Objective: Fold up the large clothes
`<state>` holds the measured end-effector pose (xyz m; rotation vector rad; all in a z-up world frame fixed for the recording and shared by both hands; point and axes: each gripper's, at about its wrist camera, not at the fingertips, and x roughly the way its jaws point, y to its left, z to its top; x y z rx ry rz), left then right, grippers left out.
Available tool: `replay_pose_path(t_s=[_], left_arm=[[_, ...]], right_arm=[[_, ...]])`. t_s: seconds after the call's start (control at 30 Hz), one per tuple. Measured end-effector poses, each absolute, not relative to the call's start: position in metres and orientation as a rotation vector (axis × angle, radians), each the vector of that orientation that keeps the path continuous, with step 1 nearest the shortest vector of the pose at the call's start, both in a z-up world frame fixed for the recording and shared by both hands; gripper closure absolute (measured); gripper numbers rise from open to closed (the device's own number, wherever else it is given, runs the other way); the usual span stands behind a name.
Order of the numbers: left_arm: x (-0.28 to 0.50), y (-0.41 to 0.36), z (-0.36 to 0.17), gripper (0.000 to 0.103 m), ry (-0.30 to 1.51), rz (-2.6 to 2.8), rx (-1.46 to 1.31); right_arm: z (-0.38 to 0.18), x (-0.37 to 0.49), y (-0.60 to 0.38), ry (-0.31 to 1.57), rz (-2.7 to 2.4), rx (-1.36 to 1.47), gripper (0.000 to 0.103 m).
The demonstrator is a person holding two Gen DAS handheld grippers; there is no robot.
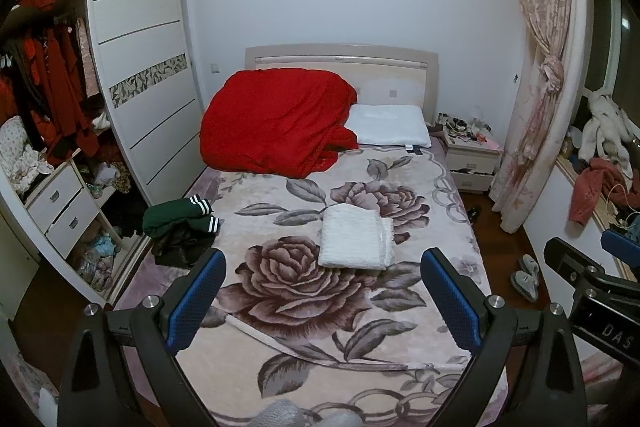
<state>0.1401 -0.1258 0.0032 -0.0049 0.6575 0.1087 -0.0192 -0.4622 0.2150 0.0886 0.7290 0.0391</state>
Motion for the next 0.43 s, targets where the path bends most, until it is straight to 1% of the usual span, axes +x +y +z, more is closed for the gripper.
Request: replay_pose_path(t_s=[0.43], left_arm=[[0.1411,-0.1250,-0.0007,0.003,0.657,0.122,-0.008]], right_arm=[[0.2170,-0.0205,-0.4568,0.728,0.035,0.088,0.009]])
